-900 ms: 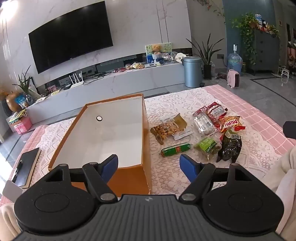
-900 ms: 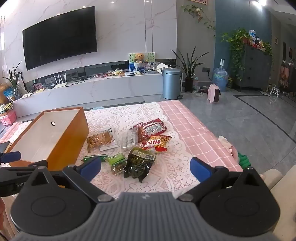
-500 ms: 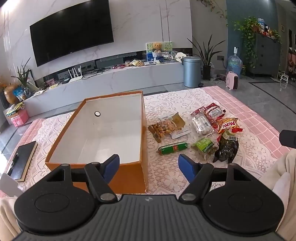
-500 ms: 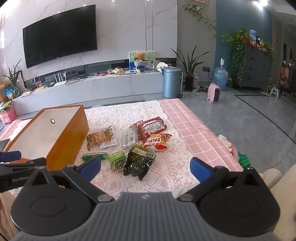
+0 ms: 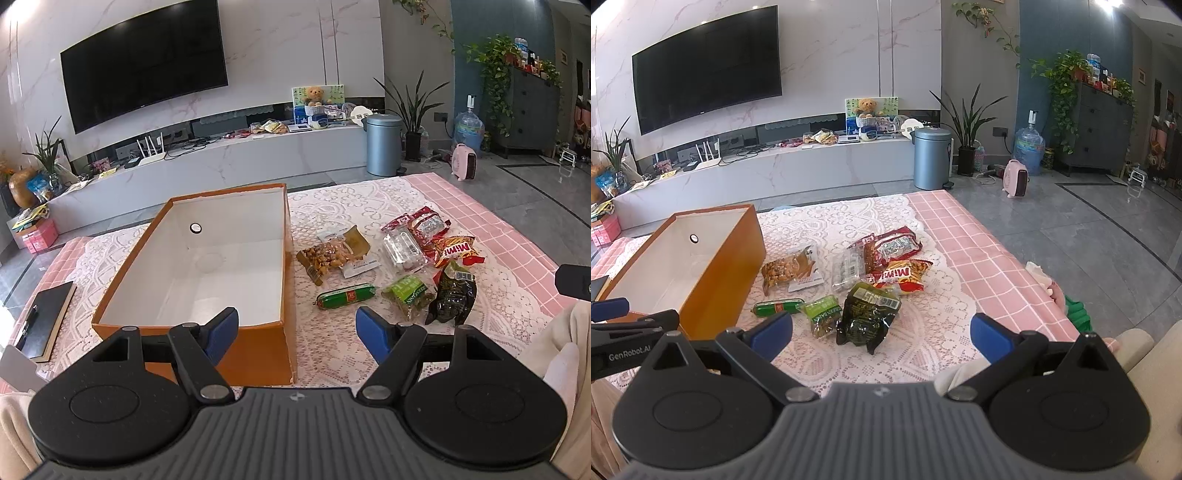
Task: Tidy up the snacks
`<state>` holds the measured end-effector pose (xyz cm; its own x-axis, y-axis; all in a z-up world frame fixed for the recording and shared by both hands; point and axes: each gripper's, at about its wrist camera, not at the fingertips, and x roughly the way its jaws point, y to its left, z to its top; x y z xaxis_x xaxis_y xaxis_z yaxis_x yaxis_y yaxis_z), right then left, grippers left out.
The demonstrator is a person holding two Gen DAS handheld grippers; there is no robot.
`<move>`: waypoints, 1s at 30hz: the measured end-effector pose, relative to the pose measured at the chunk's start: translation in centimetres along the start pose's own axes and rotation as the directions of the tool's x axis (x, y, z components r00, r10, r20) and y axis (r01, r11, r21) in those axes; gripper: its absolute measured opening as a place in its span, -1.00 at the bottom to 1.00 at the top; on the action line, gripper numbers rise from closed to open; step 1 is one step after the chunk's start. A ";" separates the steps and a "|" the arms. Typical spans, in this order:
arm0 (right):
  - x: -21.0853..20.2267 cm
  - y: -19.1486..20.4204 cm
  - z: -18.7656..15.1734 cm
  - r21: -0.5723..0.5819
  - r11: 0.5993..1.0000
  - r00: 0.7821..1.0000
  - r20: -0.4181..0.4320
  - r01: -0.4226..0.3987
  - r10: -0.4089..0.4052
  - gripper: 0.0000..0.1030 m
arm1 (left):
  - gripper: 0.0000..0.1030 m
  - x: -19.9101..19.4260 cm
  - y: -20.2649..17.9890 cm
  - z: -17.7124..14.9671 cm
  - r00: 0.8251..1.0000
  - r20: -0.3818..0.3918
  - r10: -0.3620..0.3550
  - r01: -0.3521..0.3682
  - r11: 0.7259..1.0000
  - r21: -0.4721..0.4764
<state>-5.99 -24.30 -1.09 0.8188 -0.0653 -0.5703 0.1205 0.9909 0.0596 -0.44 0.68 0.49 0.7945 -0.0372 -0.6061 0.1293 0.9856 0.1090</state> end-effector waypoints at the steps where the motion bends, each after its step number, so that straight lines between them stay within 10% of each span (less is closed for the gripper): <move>1: 0.0 0.0 0.0 0.000 1.000 1.000 0.000 0.001 -0.001 0.93 | 0.66 0.0 0.0 0.0 1.000 0.000 0.000 0.000 1.000 0.000; 30: 0.8 0.2 -0.1 0.002 0.999 0.999 -0.021 0.033 -0.033 0.93 | 0.66 0.0 0.5 0.1 1.000 -0.001 0.005 -0.005 1.000 -0.014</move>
<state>-5.38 -24.15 -1.59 0.8022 -0.0959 -0.5893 0.1489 0.9880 0.0420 -0.33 1.11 0.61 0.7942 -0.0323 -0.6067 0.1171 0.9880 0.1008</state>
